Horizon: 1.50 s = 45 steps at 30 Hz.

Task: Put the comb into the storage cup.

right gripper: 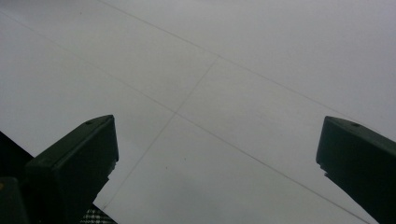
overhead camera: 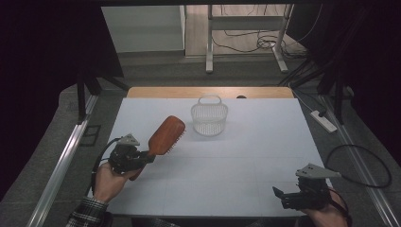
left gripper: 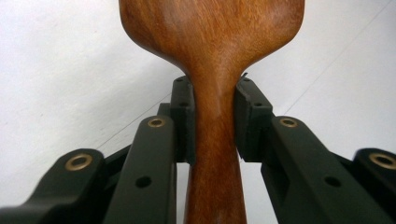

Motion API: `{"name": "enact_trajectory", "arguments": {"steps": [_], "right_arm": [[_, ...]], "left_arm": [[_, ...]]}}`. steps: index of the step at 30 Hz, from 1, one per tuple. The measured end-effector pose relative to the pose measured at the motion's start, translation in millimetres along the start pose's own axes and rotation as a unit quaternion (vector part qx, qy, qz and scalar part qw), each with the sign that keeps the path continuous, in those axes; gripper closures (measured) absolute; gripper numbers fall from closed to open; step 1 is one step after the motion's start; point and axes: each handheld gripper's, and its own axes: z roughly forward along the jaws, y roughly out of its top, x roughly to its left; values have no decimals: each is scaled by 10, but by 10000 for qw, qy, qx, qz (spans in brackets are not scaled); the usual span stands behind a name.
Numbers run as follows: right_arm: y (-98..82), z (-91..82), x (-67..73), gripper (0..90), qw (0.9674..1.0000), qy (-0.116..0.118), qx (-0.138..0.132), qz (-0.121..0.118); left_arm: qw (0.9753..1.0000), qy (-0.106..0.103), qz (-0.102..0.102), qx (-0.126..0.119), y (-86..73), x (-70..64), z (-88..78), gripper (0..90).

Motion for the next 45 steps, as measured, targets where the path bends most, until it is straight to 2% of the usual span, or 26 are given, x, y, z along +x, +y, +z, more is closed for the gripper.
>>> {"name": "enact_trajectory", "arguments": {"steps": [7,14,24,27,32,40,45], "right_arm": [[54,-6,26,0,9998,-22,-179,-55],[134,-14,11,0,9991,59,-391,-121],[260,23,14,0,9967,449,-651,-159],[322,44,9,0,9960,597,-649,-154],[412,101,1,0,9952,738,-633,-126],[533,191,3,0,9907,1161,-709,-1],[601,244,40,0,9891,1256,-766,-82]], "left_arm": [[9998,47,177,-88,39,-125,-19,722],[9996,-35,213,-195,68,-210,-25,722],[9993,-183,143,-278,76,-298,-15,722],[9993,-226,55,-306,73,-337,-2,722],[9991,-260,71,-330,95,-393,8,721],[9989,-280,105,-362,127,-451,39,722],[9984,-357,82,-420,147,-442,54,722]]}}
